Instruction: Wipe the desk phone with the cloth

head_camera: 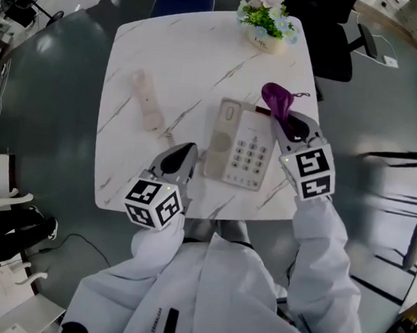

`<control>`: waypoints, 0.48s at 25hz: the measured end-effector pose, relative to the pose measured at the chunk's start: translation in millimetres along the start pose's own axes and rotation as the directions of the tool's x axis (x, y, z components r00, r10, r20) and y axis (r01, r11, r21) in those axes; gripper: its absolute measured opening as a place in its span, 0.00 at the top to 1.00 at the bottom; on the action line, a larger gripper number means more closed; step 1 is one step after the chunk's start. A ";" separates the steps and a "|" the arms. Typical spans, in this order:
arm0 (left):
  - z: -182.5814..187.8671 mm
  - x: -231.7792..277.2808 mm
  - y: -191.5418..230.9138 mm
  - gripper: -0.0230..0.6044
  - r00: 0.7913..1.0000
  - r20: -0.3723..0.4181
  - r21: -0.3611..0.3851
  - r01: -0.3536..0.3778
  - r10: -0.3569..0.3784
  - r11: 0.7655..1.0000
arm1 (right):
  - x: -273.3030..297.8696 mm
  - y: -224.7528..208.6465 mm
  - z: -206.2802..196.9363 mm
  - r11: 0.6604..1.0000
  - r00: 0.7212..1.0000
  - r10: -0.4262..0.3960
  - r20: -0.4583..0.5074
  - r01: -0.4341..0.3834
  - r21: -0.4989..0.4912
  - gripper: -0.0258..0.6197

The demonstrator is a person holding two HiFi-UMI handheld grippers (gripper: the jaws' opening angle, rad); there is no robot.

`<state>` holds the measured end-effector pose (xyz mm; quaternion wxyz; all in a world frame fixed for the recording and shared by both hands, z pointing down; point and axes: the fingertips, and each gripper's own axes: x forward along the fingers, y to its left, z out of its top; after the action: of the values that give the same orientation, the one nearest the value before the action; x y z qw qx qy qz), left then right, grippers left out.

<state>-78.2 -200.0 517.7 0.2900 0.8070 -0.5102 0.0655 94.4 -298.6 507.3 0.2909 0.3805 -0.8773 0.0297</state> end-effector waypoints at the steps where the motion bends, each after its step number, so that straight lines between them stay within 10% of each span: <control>1: -1.3 1.1 0.1 0.97 1.000 -0.004 -0.002 0.002 -0.002 1.000 | 2.1 3.7 -1.9 1.000 1.000 0.013 -0.011 -0.013 -0.004 0.90; 12: -13.9 0.1 -0.1 0.97 0.999 -0.039 0.002 0.009 -0.009 1.000 | 11.7 19.2 -13.6 0.998 0.996 0.056 -0.070 -0.057 -0.010 0.90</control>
<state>-75.4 -192.6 529.2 0.2990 0.8083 -0.5008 0.0804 81.6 -288.9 528.1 0.3224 0.3527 -0.8772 0.0458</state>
